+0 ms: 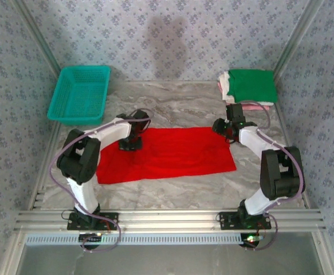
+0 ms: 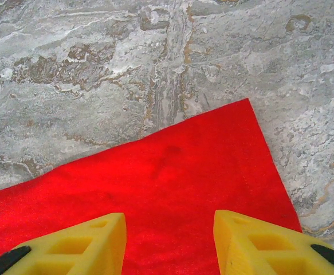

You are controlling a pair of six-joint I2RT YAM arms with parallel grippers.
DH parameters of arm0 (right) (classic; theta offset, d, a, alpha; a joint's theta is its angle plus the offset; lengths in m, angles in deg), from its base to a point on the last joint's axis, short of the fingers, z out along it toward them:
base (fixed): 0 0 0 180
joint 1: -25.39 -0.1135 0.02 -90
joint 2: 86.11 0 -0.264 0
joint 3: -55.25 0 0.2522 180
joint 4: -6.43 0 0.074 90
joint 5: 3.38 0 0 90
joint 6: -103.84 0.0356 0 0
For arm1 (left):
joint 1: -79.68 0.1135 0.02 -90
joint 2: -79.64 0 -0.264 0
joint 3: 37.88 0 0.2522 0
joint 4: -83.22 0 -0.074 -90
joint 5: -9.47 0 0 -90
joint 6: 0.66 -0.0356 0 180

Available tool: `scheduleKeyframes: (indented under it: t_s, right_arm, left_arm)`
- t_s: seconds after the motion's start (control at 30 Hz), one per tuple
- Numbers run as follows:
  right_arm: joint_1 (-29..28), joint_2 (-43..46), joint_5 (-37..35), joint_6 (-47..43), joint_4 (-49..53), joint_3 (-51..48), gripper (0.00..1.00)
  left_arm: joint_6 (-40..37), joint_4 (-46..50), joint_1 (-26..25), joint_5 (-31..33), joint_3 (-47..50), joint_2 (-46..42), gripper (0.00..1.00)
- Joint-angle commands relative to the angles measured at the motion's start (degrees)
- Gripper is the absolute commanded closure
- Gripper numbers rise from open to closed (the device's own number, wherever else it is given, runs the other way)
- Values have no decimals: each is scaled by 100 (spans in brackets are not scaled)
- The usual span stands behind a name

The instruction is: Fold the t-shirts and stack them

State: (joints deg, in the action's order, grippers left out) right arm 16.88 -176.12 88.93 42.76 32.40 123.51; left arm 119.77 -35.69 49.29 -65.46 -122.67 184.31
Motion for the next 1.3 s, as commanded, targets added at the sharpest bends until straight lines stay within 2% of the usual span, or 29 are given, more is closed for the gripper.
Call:
scheduleKeyframes:
  t_s: [0.0,0.23,0.47,0.57,0.83,1.0,1.07,1.27]
  right_arm:
    - [15,-42,-38,-76,156,136,53]
    - [42,26,-94,-129,227,132,53]
    - [26,7,-47,-119,198,133,53]
    - [10,-67,-6,-117,206,184,53]
    - [-28,-69,-28,-142,260,256,53]
    - [-33,-87,-47,-165,307,330,53]
    - [-32,-103,-68,-180,333,376,53]
    - [-31,-222,-57,-226,391,539,53]
  left_arm:
    - [115,-21,-6,281,215,-433,98]
    - [173,-26,-49,56,515,-680,100]
    - [461,82,-88,491,993,-1274,100]
    - [624,12,40,618,1236,-1538,100]
    - [958,-54,489,393,2054,-1878,100]
    - [1276,-158,437,250,2501,-2039,100]
    - [1382,-158,346,251,2622,-2163,94]
    - [1740,80,115,505,2759,-2836,91]
